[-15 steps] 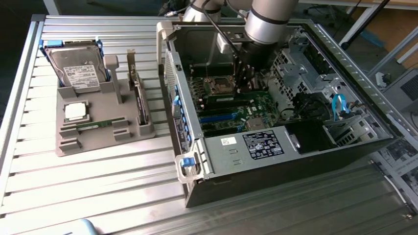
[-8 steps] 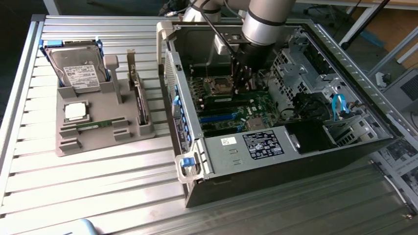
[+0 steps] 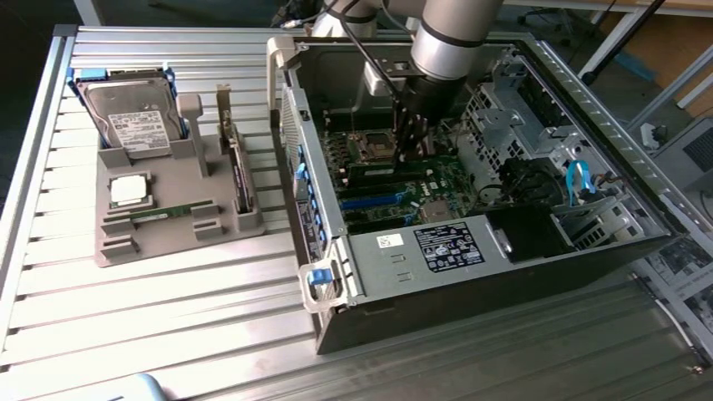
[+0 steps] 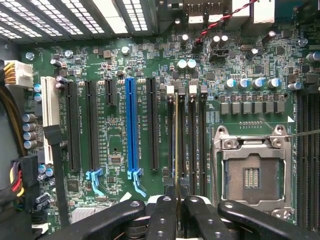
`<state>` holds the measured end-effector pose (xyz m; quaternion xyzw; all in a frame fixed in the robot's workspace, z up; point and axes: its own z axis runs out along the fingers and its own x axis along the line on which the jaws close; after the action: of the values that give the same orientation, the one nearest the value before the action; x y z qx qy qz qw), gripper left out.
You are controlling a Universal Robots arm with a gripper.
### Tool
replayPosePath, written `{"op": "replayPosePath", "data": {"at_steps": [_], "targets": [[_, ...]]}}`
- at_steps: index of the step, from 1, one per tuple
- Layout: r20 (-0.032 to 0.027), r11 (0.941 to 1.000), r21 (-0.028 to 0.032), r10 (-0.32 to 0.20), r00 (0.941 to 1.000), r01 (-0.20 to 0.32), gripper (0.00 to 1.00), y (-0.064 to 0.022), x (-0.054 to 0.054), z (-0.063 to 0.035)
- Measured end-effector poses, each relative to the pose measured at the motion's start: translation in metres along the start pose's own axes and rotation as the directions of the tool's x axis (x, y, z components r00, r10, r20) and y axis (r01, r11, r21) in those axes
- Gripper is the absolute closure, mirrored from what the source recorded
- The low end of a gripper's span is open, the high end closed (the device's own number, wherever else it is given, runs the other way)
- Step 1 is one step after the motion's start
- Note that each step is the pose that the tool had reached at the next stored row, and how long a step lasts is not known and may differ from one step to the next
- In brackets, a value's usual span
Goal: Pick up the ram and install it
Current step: 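Insert the ram into the slot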
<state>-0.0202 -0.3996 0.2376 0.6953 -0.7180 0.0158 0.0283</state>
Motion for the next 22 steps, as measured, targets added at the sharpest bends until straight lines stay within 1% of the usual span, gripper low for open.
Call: {"op": "replayPosePath", "data": {"at_steps": [3, 7, 11, 15, 19, 22], "targets": [[-0.0001, 1.0000, 0.0000, 0.000, 1.0000, 0.000, 0.87, -0.0003, -0.0004, 0.0013], [-0.0007, 1.0000, 0.0000, -0.001, 1.0000, 0.001, 0.87, -0.0028, -0.0007, 0.0019], [-0.0018, 1.0000, 0.0003, -0.003, 1.0000, 0.003, 0.87, -0.0029, -0.0007, 0.0019], [-0.0042, 1.0000, 0.0005, -0.006, 1.0000, 0.006, 0.87, -0.0032, -0.0007, 0.0019], [-0.0044, 1.0000, 0.0005, -0.006, 1.0000, 0.006, 0.87, -0.0034, -0.0007, 0.0019], [-0.0044, 1.0000, 0.0005, -0.006, 1.0000, 0.006, 0.87, -0.0033, -0.0006, -0.0001]]}}
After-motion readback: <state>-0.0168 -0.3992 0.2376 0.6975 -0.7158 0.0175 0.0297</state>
